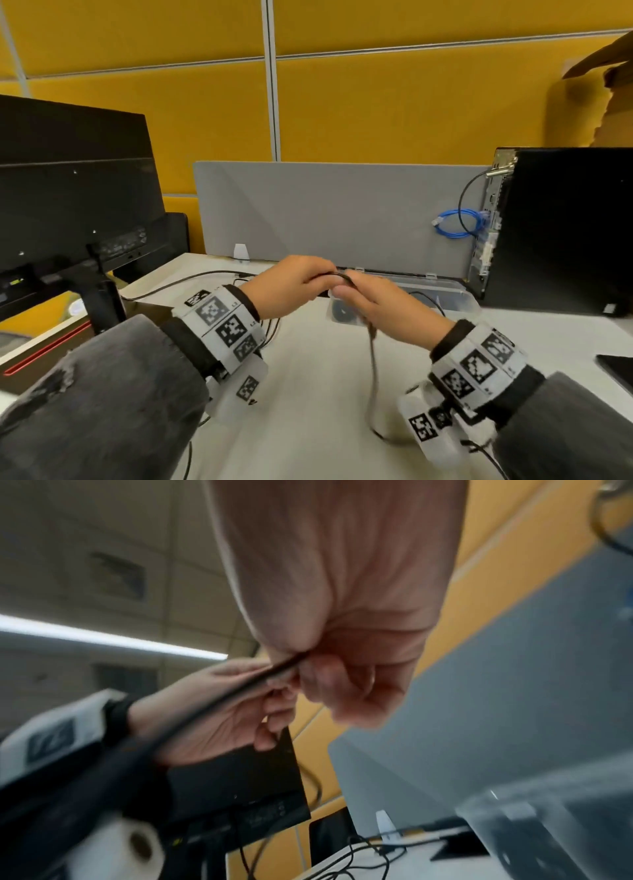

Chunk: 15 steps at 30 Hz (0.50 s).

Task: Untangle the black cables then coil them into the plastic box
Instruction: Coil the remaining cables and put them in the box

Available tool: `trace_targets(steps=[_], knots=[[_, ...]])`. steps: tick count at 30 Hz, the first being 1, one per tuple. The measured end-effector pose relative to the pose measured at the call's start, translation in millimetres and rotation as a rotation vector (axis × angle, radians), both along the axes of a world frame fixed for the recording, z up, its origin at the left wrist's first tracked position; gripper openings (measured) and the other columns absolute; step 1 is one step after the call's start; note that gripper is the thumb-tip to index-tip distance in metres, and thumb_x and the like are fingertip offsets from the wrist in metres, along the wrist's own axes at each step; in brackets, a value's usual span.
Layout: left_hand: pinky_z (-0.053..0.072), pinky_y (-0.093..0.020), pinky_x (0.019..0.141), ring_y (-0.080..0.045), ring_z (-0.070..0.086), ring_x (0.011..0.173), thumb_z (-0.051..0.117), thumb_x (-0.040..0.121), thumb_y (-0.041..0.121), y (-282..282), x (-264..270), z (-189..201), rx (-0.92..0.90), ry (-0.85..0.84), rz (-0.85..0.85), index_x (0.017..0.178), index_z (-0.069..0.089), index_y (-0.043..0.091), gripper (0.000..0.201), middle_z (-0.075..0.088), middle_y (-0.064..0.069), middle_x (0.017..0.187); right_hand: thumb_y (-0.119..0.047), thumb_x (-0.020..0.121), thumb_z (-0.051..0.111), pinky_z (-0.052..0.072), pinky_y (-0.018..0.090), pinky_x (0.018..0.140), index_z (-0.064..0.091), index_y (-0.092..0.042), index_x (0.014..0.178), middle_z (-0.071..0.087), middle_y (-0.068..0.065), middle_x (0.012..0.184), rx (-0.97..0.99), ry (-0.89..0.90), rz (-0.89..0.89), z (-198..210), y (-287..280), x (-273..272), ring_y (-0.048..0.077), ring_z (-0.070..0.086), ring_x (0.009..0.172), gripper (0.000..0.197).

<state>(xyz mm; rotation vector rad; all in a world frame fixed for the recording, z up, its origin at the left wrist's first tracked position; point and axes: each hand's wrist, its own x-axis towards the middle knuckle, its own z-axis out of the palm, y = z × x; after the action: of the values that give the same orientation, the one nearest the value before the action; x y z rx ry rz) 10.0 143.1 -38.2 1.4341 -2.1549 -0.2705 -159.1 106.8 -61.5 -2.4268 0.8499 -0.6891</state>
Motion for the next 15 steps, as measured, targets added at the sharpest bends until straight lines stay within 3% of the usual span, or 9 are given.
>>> trace_targets(steps=[2, 4, 6, 8, 10, 13, 15], knots=[[0.047, -0.019, 0.065, -0.01, 0.055, 0.084, 0.049, 0.094, 0.026, 6, 24, 0, 0.045, 0.122, 0.075, 0.107, 0.059, 0.02, 0.017, 0.059, 0.005, 0.091, -0.032, 0.1, 0.034, 0.039, 0.032, 0.047, 0.05, -0.011, 0.082, 0.042, -0.001, 0.064, 0.152, -0.11, -0.026, -3, -10, -9, 0.014, 0.041, 0.053, 0.032], [0.047, -0.019, 0.071, -0.013, 0.056, 0.093, 0.052, 0.092, 0.034, 12, 54, 0, 0.077, 0.095, 0.225, 0.107, 0.056, 0.027, 0.017, 0.056, 0.008, 0.096, -0.037, 0.099, 0.031, 0.03, 0.025, 0.043, 0.04, -0.016, 0.071, 0.034, -0.003, 0.058, 0.263, -0.233, -0.12, -8, -19, -21, 0.011, 0.032, 0.047, 0.037], [0.044, -0.019, 0.076, -0.013, 0.057, 0.093, 0.054, 0.088, 0.047, 21, 80, -3, 0.296, -0.204, 0.386, 0.11, 0.054, 0.03, 0.028, 0.056, 0.007, 0.101, -0.041, 0.098, 0.03, 0.027, 0.023, 0.043, 0.037, -0.018, 0.069, 0.032, -0.003, 0.059, 0.301, -0.292, -0.196, -13, -27, -31, 0.011, 0.028, 0.048, 0.038], [0.046, -0.023, 0.077, -0.011, 0.06, 0.088, 0.059, 0.081, 0.055, 34, 92, -11, 0.724, -0.517, 0.443, 0.122, 0.046, 0.035, 0.047, 0.055, 0.005, 0.111, -0.042, 0.098, 0.03, 0.027, 0.021, 0.042, 0.037, -0.017, 0.07, 0.033, -0.002, 0.059, 0.311, -0.293, -0.238, -19, -31, -37, 0.012, 0.029, 0.049, 0.038], [0.047, -0.021, 0.068, -0.009, 0.06, 0.079, 0.068, 0.077, 0.048, 47, 92, -18, 1.022, -0.666, 0.448, 0.132, 0.039, 0.037, 0.064, 0.055, 0.0, 0.125, -0.04, 0.098, 0.032, 0.029, 0.02, 0.041, 0.039, -0.016, 0.069, 0.035, -0.001, 0.058, 0.317, -0.27, -0.252, -22, -32, -39, 0.013, 0.03, 0.05, 0.039], [0.039, -0.017, 0.057, -0.007, 0.052, 0.07, 0.068, 0.081, 0.036, 54, 84, -36, 1.126, -0.823, 0.405, 0.134, 0.039, 0.027, 0.061, 0.055, -0.002, 0.123, -0.037, 0.099, 0.034, 0.03, 0.02, 0.041, 0.043, -0.015, 0.07, 0.038, -0.001, 0.059, 0.323, -0.224, -0.237, -24, -28, -38, 0.011, 0.031, 0.046, 0.038], [0.041, -0.018, 0.065, -0.008, 0.051, 0.074, 0.067, 0.081, 0.04, 48, 78, -52, 1.096, -0.881, 0.353, 0.131, 0.043, 0.024, 0.058, 0.051, 0.004, 0.111, -0.036, 0.099, 0.035, 0.03, 0.02, 0.039, 0.047, -0.014, 0.072, 0.041, 0.0, 0.06, 0.334, -0.182, -0.225, -26, -26, -37, 0.01, 0.032, 0.043, 0.037]])
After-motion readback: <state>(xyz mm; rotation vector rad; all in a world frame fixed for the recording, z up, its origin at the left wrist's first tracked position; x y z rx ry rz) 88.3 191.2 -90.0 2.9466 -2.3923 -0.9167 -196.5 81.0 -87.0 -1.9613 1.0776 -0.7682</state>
